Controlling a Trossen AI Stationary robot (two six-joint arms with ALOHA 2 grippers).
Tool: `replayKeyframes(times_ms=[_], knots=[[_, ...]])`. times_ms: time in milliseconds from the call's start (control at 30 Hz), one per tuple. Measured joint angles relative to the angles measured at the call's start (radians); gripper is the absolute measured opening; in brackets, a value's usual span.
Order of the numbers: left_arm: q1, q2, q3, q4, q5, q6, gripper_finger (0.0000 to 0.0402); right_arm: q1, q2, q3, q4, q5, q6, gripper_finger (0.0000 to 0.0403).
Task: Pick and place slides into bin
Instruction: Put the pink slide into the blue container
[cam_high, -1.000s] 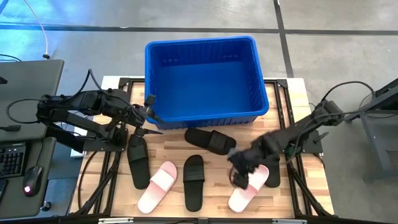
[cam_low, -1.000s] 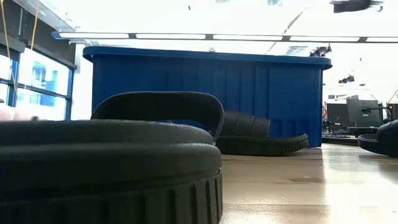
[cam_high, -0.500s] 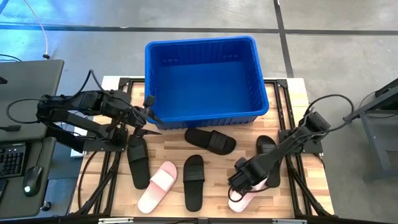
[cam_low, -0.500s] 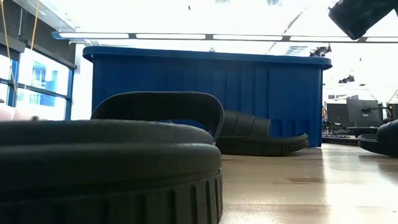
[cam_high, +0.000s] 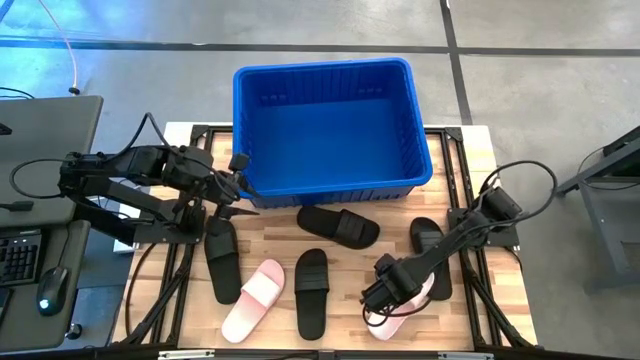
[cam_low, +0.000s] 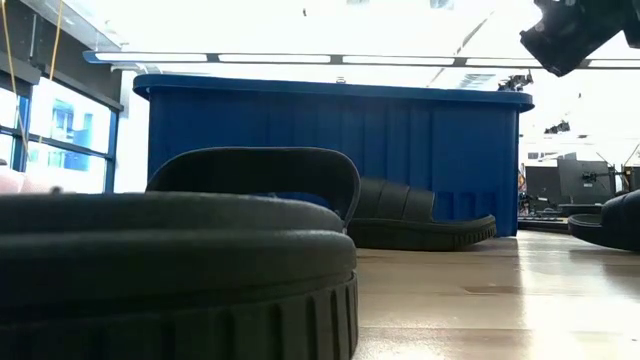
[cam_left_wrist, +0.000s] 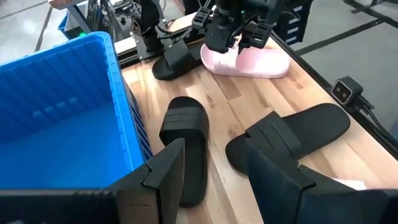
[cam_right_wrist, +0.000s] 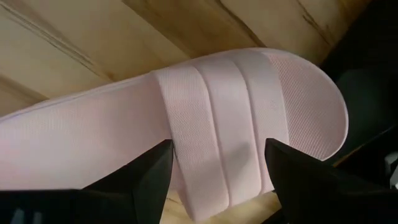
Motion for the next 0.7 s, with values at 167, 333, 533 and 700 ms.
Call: replayKeyframes(times_ms=[167, 333, 533, 700], knots=[[0.0, 0.0, 0.0, 0.0, 0.0, -0.006, 0.0156, 0.012, 0.004, 0.01, 0.013, -0.007, 0.041, 0.0243], [0.0, 0.0, 0.0, 0.0, -0.006, -0.006, 0.0156, 0.036, 0.002, 0.016, 0.003, 0.065, 0.044, 0.0243], [0.0, 0.0, 0.0, 0.001, -0.03, -0.006, 0.0156, 0.058, 0.015, -0.02, -0.013, 0.045, 0.063, 0.0243], [0.0, 0.0, 0.0, 0.002, -0.051, -0.006, 0.0156, 0.057, 0.018, -0.02, -0.024, 0.099, 0.088, 0.023]])
